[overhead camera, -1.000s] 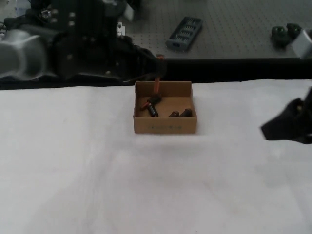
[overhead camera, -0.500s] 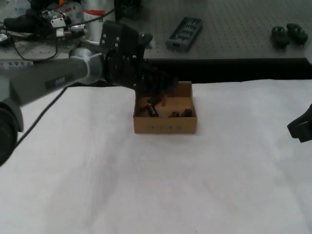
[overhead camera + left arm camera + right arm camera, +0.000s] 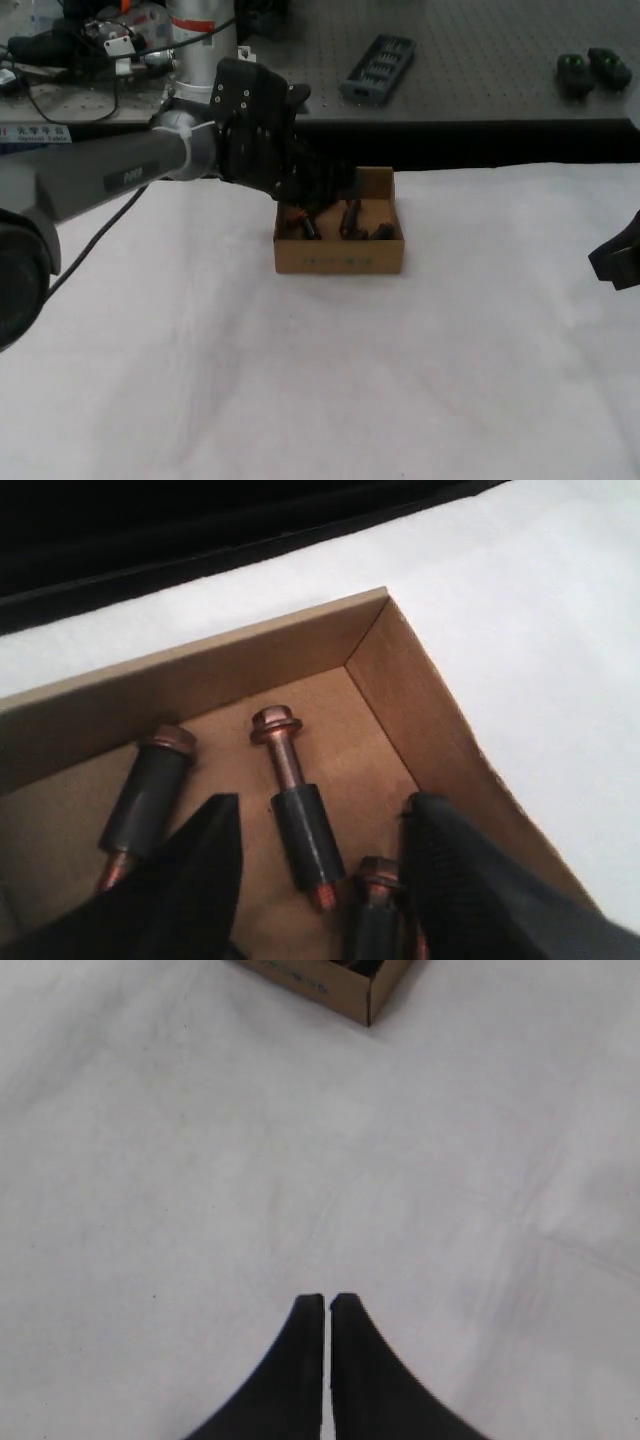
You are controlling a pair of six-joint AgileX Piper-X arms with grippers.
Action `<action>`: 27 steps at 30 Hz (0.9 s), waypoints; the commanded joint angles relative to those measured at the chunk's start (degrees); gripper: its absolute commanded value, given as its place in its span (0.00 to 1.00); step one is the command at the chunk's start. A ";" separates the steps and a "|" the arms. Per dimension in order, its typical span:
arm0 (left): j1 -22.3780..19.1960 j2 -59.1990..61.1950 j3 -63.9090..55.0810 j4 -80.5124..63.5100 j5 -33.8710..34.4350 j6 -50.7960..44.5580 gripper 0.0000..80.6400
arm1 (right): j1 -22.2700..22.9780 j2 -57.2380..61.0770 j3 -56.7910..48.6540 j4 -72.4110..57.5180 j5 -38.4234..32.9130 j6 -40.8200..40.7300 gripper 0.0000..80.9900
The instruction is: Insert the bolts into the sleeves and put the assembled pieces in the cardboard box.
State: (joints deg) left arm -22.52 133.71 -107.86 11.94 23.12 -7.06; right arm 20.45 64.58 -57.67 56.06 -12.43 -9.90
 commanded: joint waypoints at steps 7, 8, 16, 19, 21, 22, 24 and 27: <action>0.72 -13.07 -0.74 22.08 0.34 3.98 0.01 | -0.41 -0.69 -0.28 7.57 -0.11 -1.18 0.02; 0.84 -14.14 -0.74 23.92 0.24 5.49 0.01 | -0.41 -1.04 -0.28 8.62 -0.11 -1.78 0.02; 1.16 -26.21 -0.62 39.46 -0.20 12.94 0.01 | -0.41 -10.34 -0.28 13.96 -0.11 -2.48 0.02; 0.38 -30.81 -0.62 44.70 0.10 15.43 0.01 | -0.41 -14.30 -0.28 13.94 -0.11 0.12 0.02; -0.30 -34.02 -0.62 48.15 0.14 17.68 0.01 | -0.41 -16.39 0.20 13.94 -0.11 1.68 0.02; -0.74 -35.55 -0.62 49.95 0.14 18.66 0.01 | -0.41 -17.59 0.74 13.94 -0.11 2.37 0.02; -1.60 -38.21 -0.49 52.86 0.00 20.02 0.01 | -0.41 -20.03 2.21 13.94 -0.11 3.50 0.02; -2.86 -43.22 2.50 53.76 -0.10 20.00 0.01 | -0.41 -23.65 5.55 13.94 -0.22 6.07 0.02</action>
State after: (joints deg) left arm -23.20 98.37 -108.01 60.91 23.18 10.60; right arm 20.45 44.48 -55.76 69.47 -12.20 -7.06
